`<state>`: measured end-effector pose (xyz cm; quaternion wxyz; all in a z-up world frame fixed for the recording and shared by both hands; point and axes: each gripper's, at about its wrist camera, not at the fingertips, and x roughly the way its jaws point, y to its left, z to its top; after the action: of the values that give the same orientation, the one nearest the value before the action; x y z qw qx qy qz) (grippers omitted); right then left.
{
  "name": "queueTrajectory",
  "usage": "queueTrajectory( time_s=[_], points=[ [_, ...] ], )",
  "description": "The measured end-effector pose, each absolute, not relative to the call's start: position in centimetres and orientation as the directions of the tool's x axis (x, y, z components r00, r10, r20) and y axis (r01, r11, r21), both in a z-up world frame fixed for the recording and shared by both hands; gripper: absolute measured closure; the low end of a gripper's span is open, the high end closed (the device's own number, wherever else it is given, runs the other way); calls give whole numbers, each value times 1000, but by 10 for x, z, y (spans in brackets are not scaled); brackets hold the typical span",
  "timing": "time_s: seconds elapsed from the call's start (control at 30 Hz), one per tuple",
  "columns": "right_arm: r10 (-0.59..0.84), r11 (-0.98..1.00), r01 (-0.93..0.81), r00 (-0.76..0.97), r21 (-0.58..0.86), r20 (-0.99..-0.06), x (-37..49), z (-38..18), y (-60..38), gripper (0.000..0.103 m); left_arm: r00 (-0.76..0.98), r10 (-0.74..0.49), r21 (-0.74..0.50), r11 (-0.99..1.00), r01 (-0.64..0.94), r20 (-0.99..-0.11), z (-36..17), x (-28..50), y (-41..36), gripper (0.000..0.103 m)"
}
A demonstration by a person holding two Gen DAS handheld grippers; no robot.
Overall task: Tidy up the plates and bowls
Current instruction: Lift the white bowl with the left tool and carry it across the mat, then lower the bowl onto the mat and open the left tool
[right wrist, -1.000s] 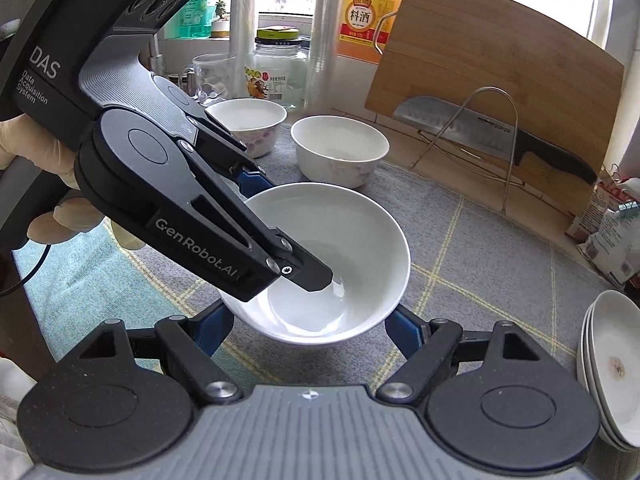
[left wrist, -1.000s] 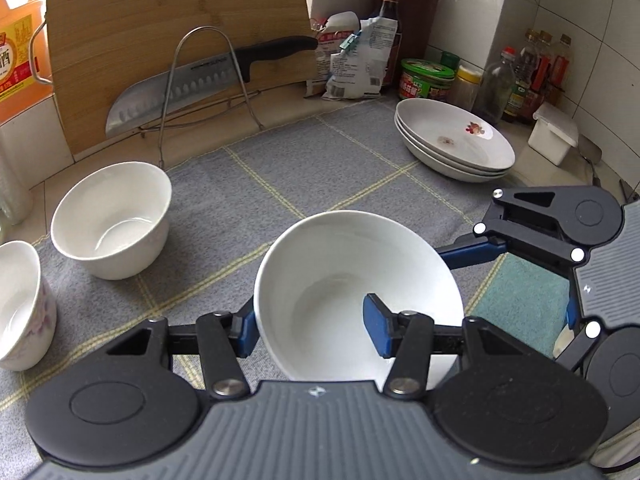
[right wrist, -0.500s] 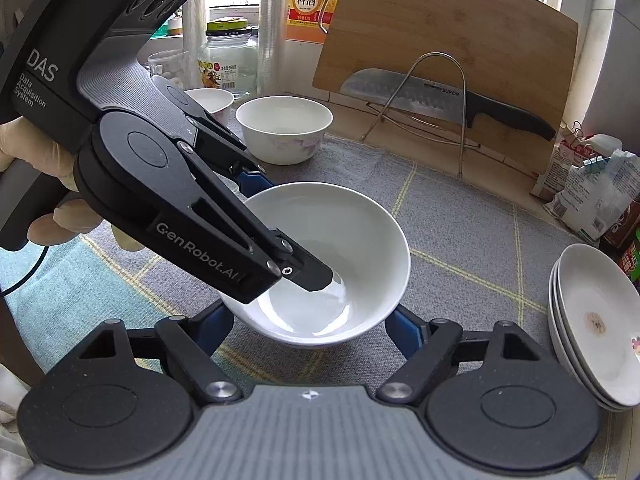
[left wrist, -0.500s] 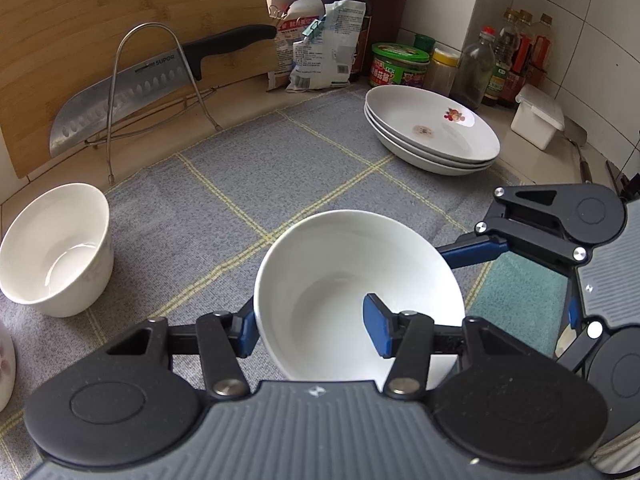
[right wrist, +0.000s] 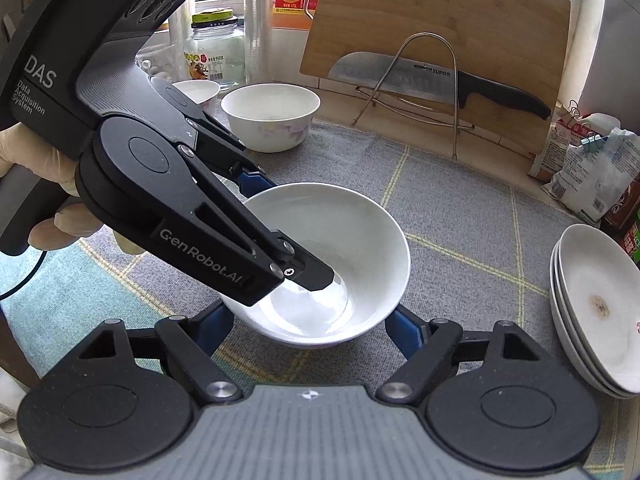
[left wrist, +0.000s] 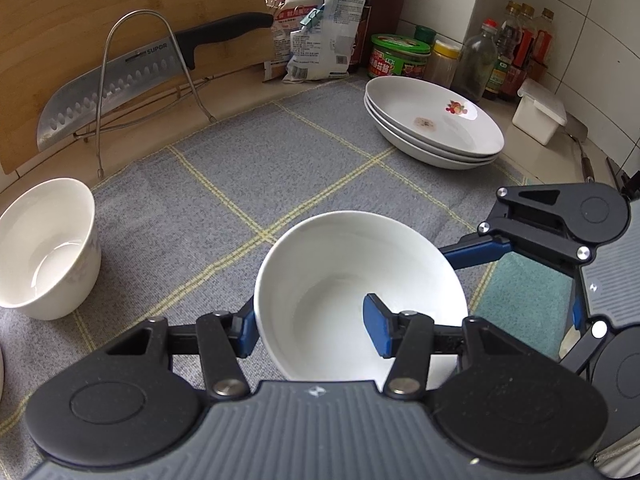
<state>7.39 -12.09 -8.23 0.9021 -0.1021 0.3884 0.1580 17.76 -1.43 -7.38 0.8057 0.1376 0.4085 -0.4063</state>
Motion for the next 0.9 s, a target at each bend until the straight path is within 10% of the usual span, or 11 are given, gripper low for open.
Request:
queueTrajectory(
  time_s=[0.7, 0.9],
  points=[
    [198, 936, -348, 641, -50, -742, 79, -84, -121, 17, 347, -546, -109, 637, 763, -763, -74, 180, -17, 51],
    [220, 937, -347, 672, -39, -707, 78, -79, -122, 0, 378, -568, -89, 628, 773, -731, -69, 175, -15, 17]
  ],
)
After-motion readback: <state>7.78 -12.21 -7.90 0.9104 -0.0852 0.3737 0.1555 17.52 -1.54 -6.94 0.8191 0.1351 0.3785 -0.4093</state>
